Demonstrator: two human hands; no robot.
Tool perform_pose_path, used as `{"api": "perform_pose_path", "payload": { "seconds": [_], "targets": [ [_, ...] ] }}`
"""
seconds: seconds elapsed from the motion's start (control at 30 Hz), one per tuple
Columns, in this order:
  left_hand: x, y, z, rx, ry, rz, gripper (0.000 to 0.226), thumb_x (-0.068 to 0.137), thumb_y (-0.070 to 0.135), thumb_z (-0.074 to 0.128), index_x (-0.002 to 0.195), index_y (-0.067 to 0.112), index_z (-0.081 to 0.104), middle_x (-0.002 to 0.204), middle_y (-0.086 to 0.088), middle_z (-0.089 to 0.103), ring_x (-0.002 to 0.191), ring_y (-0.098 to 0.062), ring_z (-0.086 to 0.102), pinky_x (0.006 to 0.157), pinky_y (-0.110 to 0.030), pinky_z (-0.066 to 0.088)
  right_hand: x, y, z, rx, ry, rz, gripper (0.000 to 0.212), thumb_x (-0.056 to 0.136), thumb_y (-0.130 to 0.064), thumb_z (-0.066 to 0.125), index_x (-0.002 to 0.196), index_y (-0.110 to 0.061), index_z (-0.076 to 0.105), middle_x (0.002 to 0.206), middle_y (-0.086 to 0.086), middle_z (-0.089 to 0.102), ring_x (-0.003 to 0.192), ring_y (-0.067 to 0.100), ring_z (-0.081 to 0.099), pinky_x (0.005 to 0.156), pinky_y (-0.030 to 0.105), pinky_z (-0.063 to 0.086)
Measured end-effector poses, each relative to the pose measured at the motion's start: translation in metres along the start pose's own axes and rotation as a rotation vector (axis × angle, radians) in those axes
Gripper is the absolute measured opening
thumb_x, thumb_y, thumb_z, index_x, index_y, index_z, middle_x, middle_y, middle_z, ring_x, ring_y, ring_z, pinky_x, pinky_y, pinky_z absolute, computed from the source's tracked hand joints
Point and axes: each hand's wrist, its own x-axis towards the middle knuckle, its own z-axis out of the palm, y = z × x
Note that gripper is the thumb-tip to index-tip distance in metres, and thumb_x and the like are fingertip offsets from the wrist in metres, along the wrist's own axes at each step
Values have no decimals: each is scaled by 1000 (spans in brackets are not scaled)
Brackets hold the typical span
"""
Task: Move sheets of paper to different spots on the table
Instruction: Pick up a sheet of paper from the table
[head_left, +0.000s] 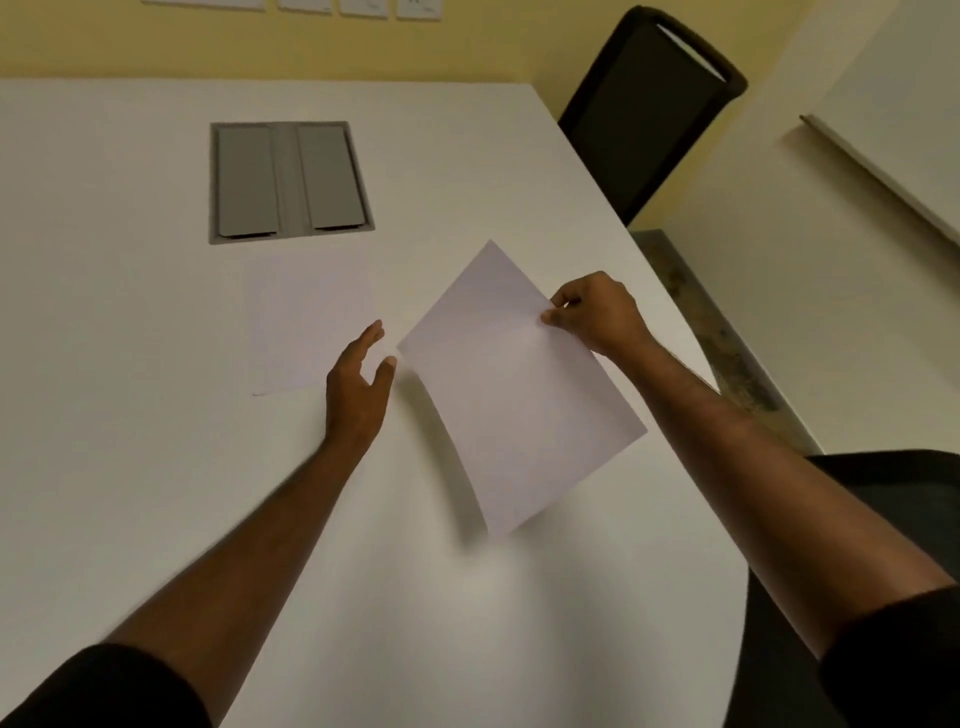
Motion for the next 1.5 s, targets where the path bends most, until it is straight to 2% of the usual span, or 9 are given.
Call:
{"api": "perform_pose_path", "payload": {
  "seconds": [0.3, 0.6, 0.7, 0.8, 0.9, 1.0, 1.13, 1.37, 1.5],
  "targets": [
    [-69, -20, 15, 433, -134, 162, 55, 97, 11, 64, 149, 16, 48, 148, -13, 54, 143, -29, 41, 113, -31, 29, -79, 162, 31, -35, -308, 69, 9, 86, -24, 77, 80, -18, 74, 82, 1, 69, 81, 19, 64, 68, 25, 41],
    [-107, -56, 3, 602, -176, 141, 58, 96, 11, 65, 151, 17, 46, 149, -15, 53, 144, -32, 40, 116, -48, 33, -105, 255, 79, -35, -295, 108, 36, 85, -28, 77, 59, -26, 53, 66, -7, 55, 68, 18, 54, 58, 28, 35],
    [-116, -62, 1, 640, -181, 158, 58, 95, 10, 66, 150, 15, 47, 148, -16, 53, 143, -34, 42, 115, -45, 31, -107, 258, 92, -160, -136, 6, 13, 88, -28, 73, 87, -16, 69, 85, 0, 62, 87, 28, 62, 72, 33, 43],
    [-122, -63, -2, 669, -195, 208, 61, 94, 8, 66, 151, 12, 44, 153, -15, 48, 142, -35, 43, 116, -41, 28, -123, 251, 111, -318, 130, -90, 37, 86, -12, 73, 122, -9, 69, 114, 15, 68, 99, 35, 66, 84, 43, 53],
    [-121, -62, -8, 754, -156, 227, 64, 97, 21, 59, 156, 11, 35, 163, -13, 32, 150, -32, 32, 122, -43, 19, -153, 232, 140, -347, 84, -138, 44, 92, -27, 60, 131, -7, 64, 131, 20, 65, 113, 39, 65, 94, 46, 53],
    [-114, -64, -14, 891, -117, 268, 75, 99, 44, 39, 160, 5, 19, 169, -17, 11, 156, -33, 11, 126, -46, 2, -175, 227, 166, -324, -125, -99, 82, 95, -62, 19, 156, -8, 34, 163, 16, 30, 151, 32, 30, 123, 45, 23],
    [-95, -62, -26, 995, -102, 333, 81, 98, 51, 29, 159, -1, 14, 169, -21, 6, 157, -35, 6, 126, -54, 6, -177, 235, 178, -330, -161, -129, 103, 85, -77, -13, 161, -13, 11, 170, 7, 4, 157, 24, 4, 125, 38, 1],
    [-75, -63, -41, 1035, -90, 375, 85, 99, 52, 31, 158, -4, 9, 168, -24, 0, 157, -36, 1, 127, -52, 3, -173, 247, 176, -283, -116, -149, 96, 89, -77, -5, 162, -16, 8, 168, -2, -4, 156, 15, -4, 128, 38, 2],
    [-73, -73, -51, 1072, -122, 349, 85, 99, 52, 32, 158, -4, 10, 167, -24, 4, 156, -38, 7, 126, -56, 8, -166, 234, 169, -236, 10, -130, 81, 98, -68, 14, 161, -16, 14, 169, 0, 6, 157, 16, 6, 127, 38, 8]
  ]
}}
